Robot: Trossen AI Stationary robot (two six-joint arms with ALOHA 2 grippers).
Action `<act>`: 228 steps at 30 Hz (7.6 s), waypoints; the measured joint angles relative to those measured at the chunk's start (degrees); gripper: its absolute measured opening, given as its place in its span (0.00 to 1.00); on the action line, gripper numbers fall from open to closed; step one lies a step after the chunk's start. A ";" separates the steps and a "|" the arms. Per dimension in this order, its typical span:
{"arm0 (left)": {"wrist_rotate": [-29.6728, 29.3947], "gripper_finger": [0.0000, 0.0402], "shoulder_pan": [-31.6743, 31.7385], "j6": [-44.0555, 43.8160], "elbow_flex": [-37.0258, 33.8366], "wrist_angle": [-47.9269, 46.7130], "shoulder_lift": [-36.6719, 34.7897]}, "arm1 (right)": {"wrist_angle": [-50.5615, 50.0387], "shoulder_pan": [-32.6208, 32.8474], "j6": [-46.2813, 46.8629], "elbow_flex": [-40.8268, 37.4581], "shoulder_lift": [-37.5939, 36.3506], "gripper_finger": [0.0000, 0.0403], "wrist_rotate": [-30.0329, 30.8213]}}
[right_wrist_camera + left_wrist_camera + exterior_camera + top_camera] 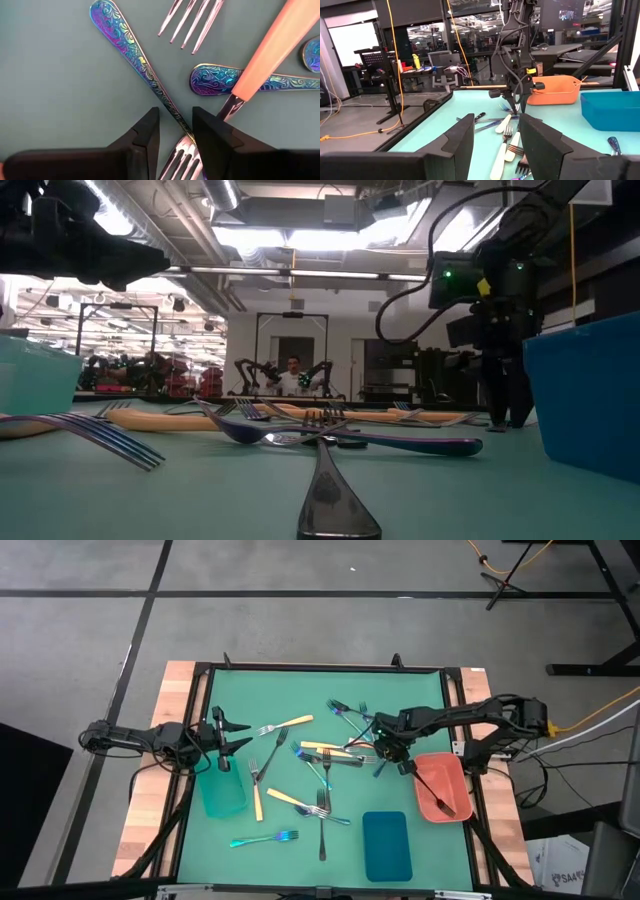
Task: Sort silverware by color (type)
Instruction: Put the blue fork into the blue bin, then put the yellow fork into the green bin
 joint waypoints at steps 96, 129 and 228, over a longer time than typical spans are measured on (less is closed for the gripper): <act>0.04 0.38 -0.01 -0.11 0.01 0.00 0.01 | -14.72 34.39 63.83 33.77 0.21 0.00 15.55; 0.02 0.38 0.01 -0.18 0.01 -0.45 0.02 | -4.13 62.34 118.05 30.69 11.86 0.00 35.77; 0.05 0.38 0.01 -0.18 0.01 -1.09 0.00 | -13.35 61.47 142.06 35.10 19.70 0.14 21.16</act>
